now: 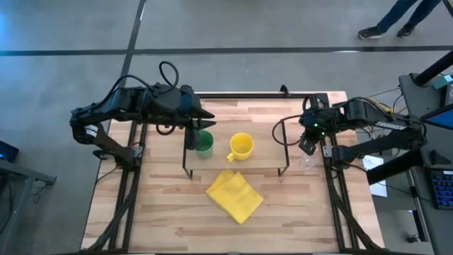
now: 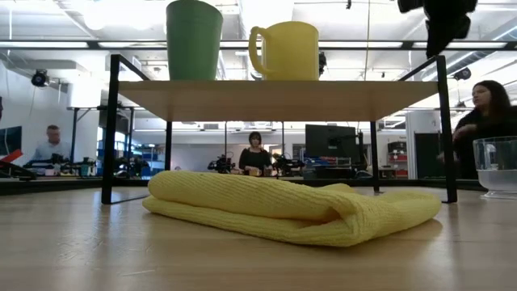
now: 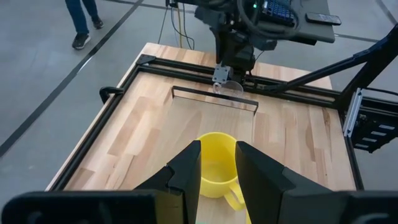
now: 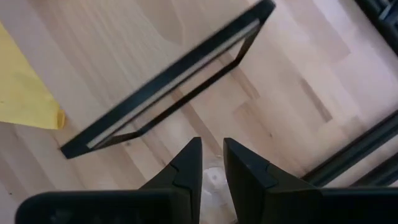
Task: Stack small to large cups/mugs on shelf
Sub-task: Put the transparent mug on the shelf
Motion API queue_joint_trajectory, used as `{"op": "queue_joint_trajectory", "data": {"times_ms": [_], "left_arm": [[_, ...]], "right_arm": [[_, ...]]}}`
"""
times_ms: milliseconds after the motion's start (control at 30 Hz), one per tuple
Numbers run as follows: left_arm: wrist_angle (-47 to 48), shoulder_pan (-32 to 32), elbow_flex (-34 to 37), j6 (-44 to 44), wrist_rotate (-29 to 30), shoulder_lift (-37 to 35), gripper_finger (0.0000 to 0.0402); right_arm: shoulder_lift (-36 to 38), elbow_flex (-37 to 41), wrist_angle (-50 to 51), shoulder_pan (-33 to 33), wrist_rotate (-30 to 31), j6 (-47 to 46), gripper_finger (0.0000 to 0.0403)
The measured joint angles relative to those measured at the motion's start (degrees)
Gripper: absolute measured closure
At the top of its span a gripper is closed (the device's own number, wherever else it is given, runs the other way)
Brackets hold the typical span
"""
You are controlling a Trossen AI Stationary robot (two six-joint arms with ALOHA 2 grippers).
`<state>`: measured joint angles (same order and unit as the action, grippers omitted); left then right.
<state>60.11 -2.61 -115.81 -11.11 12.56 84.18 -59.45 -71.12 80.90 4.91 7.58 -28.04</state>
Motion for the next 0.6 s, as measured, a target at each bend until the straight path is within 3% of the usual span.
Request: {"op": "queue_joint_trajectory", "data": {"times_ms": [600], "left_arm": [[-0.06,0.02,0.00,-0.02,1.33,0.00,0.0316]], "right_arm": [[-2.32,14.65,-3.89,0.04,-2.02,-0.49,0.0340]]}}
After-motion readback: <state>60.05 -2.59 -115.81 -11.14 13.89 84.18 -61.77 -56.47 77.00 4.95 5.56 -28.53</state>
